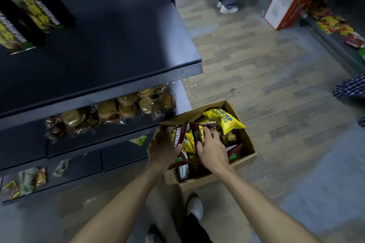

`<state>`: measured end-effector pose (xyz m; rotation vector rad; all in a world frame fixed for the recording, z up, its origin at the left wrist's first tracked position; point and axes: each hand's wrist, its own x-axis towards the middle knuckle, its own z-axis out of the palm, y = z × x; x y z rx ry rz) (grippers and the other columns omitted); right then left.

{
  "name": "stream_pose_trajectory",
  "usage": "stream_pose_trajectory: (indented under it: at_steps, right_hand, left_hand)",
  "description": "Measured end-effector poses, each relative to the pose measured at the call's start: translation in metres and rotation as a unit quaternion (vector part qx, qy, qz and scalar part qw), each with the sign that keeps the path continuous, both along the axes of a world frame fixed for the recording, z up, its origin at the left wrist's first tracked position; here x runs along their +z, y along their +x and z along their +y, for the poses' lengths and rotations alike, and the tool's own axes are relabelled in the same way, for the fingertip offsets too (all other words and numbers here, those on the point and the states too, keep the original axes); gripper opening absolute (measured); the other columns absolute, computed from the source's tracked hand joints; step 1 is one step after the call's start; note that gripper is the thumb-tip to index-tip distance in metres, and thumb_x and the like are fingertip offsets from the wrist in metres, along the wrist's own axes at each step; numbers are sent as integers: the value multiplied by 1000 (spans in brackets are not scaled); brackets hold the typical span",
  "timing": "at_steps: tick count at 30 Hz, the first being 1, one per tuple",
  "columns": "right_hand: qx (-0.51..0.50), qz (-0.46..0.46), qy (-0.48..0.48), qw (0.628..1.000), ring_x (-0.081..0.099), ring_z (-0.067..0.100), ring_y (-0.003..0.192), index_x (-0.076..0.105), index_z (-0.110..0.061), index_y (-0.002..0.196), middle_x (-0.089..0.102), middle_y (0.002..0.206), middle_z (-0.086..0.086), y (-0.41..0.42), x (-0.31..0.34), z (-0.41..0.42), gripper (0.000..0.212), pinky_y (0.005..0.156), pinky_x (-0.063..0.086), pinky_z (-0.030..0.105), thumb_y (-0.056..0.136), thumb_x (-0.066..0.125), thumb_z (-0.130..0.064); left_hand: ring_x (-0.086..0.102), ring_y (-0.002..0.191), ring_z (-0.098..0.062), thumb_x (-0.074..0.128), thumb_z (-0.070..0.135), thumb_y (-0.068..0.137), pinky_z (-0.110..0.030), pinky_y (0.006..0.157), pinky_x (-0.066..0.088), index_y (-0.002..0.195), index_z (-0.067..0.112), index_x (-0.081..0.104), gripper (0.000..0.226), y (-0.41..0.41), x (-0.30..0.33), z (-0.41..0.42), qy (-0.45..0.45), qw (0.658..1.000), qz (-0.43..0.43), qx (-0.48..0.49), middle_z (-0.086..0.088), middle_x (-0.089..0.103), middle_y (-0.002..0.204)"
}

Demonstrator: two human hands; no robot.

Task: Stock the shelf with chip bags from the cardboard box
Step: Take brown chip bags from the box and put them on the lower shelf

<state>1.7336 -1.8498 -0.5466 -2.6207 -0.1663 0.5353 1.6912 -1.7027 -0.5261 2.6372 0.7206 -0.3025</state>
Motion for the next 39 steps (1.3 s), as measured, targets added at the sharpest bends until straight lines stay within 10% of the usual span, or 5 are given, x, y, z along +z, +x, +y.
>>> stream_pose_trajectory:
  at_steps: [24, 39]
  right_hand:
    - [144, -272, 160, 938, 57, 23, 113, 35, -21, 144, 39, 142, 1, -208, 270, 176, 50, 87, 50, 35, 97, 50, -31]
    - [160, -276, 224, 921, 55, 28, 108, 31, -15, 144, 34, 138, 10, -157, 276, 258, 53, 79, 47, 28, 97, 54, -21]
  left_hand:
    - [64, 89, -23, 62, 51, 82, -33, 68, 49, 131, 31, 41, 57, -263, 277, 171, 160, 945, -269, 98, 2, 56, 104]
    - [64, 86, -24, 63, 47, 86, -32, 65, 48, 137, 25, 37, 61, -218, 273, 235, 155, 936, -296, 115, -2, 55, 106]
